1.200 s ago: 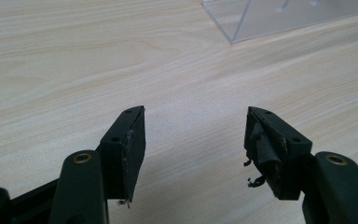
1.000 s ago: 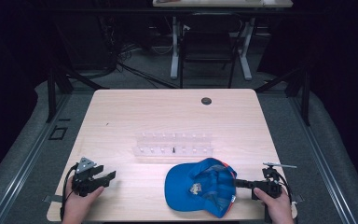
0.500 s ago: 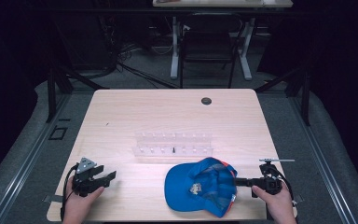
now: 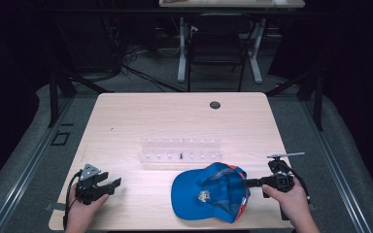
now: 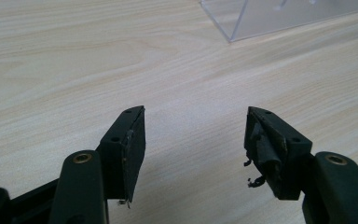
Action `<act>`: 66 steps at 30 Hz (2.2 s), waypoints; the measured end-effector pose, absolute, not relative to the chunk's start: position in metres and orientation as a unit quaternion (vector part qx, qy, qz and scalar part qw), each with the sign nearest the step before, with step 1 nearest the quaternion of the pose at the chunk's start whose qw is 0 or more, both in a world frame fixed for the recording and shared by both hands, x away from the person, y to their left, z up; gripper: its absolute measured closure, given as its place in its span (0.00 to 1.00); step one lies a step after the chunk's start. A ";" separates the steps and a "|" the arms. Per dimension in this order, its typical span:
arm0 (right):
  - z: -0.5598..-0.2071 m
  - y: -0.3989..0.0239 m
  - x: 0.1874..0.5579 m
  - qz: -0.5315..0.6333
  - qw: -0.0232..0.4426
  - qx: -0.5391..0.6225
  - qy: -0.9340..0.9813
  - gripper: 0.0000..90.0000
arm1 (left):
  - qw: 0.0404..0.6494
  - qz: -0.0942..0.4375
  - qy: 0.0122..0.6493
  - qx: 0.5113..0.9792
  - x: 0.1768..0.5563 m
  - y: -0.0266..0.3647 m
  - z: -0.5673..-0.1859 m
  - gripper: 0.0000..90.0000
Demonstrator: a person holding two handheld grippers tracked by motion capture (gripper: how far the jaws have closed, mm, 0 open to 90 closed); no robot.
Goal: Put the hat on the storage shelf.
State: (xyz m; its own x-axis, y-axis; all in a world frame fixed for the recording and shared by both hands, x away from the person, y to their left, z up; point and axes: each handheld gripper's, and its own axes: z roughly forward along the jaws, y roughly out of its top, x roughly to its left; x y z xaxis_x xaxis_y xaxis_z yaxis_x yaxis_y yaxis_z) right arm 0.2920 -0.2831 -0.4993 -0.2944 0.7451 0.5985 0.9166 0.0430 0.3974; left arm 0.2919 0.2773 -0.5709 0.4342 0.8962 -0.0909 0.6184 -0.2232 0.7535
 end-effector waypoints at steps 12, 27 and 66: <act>-0.463 -0.274 0.308 -0.341 0.108 -0.572 -0.738 0.87 | 0.376 0.186 0.499 0.759 0.292 0.277 -0.571 0.43; -0.428 -0.259 0.317 -0.303 0.103 -0.581 -0.748 0.87 | 0.376 0.186 0.499 0.758 0.292 0.276 -0.571 0.43; -0.343 -0.203 0.327 -0.335 0.175 -0.544 -0.750 0.87 | 0.376 0.186 0.495 0.761 0.291 0.275 -0.571 0.43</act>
